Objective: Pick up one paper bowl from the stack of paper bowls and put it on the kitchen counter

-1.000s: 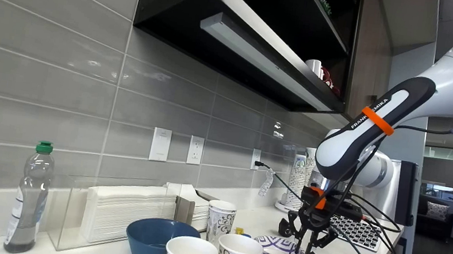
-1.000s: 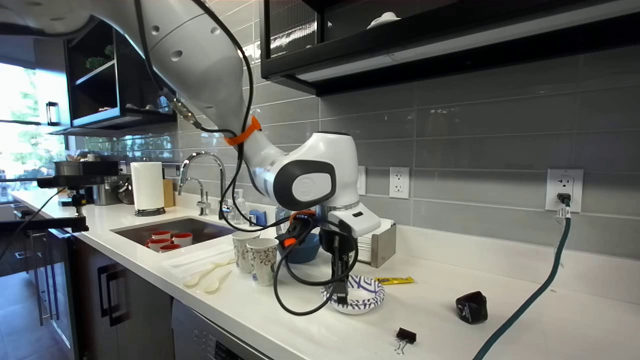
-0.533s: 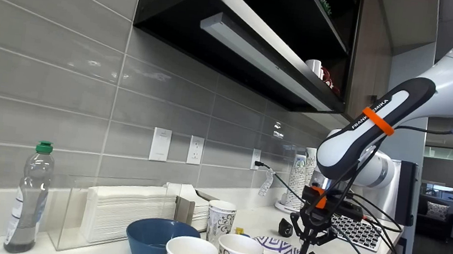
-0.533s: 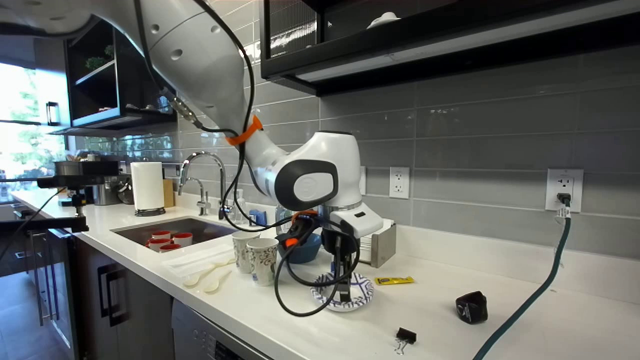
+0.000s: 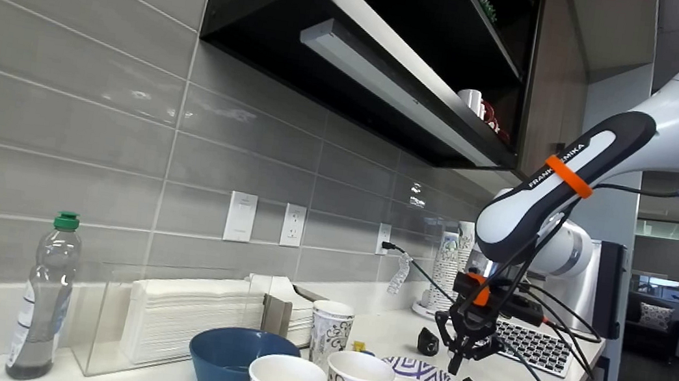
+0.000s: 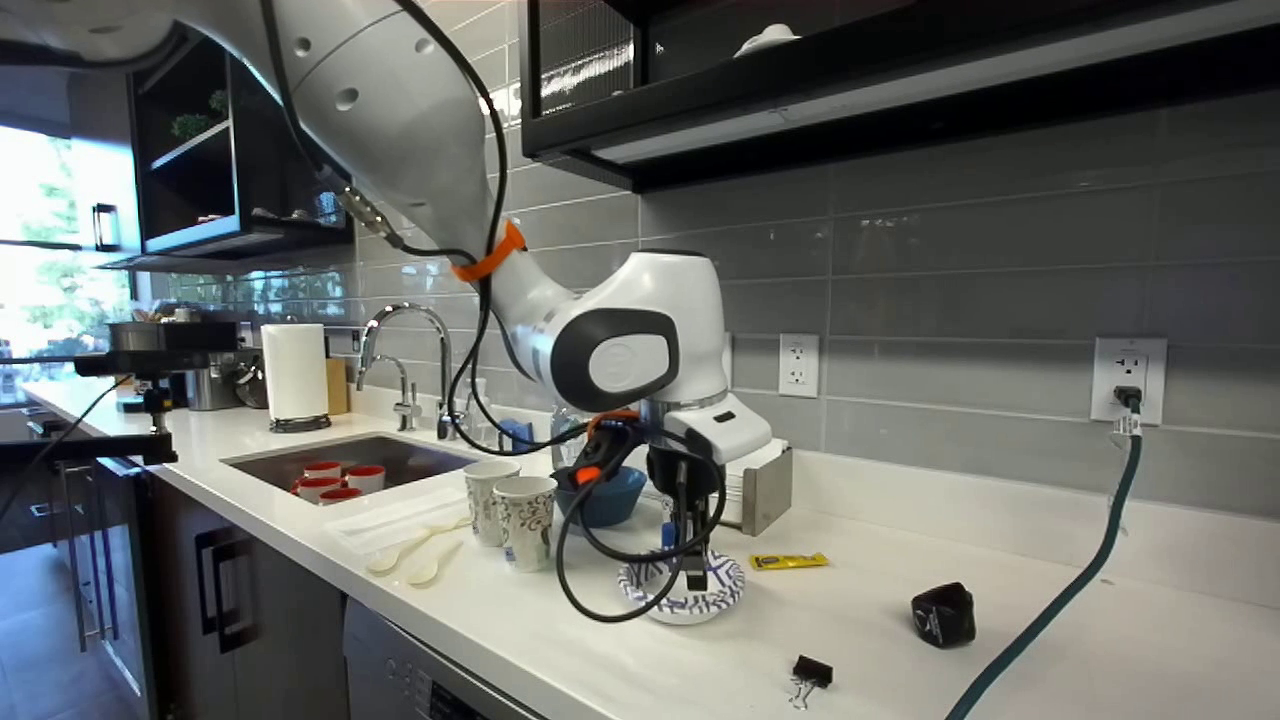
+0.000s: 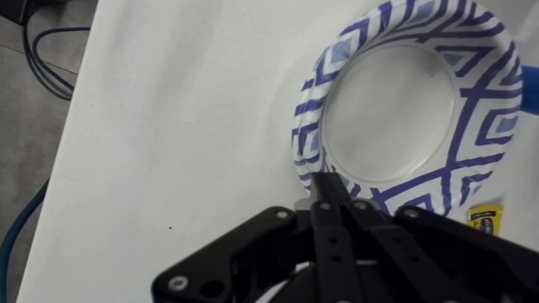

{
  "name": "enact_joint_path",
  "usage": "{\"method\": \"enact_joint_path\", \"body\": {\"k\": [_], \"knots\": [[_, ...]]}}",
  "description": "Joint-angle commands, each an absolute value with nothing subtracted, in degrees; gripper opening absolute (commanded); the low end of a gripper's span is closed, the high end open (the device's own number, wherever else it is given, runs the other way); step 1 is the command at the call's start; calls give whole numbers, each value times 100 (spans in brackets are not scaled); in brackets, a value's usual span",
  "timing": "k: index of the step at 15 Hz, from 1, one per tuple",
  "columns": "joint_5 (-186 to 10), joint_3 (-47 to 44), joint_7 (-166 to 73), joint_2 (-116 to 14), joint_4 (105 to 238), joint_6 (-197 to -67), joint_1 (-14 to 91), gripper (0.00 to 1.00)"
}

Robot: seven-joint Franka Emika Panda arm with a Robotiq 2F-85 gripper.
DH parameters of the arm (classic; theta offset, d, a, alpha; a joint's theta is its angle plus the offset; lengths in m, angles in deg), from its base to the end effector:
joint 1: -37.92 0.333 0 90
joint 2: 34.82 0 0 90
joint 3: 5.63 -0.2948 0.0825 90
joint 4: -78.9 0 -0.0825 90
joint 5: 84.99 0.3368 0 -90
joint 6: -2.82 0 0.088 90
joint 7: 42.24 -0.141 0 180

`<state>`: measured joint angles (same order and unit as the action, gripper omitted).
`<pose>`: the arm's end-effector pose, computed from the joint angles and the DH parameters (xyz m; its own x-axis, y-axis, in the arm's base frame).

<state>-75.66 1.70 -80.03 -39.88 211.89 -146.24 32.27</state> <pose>0.4949 -0.1147 0.3028 0.5175 -0.8513 0.0871 -0.8300 -0.5241 -0.1907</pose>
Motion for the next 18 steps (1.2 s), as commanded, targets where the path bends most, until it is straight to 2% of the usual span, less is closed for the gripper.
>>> {"method": "enact_joint_path", "body": {"k": [1,2,10,12,16,18], "knots": [[-7343,139,-7685,-3904,21169,-14538,3220,26],[-7411,144,-7655,-3944,21163,-14520,3228,27],[-7462,95,-7246,-4154,21062,-14308,3262,82],[-7464,90,-7153,-4169,21038,-14317,3265,84],[-7432,54,-6926,-4276,20977,-14338,3276,81],[-7434,34,-6843,-4330,20942,-14362,3283,87]]}}
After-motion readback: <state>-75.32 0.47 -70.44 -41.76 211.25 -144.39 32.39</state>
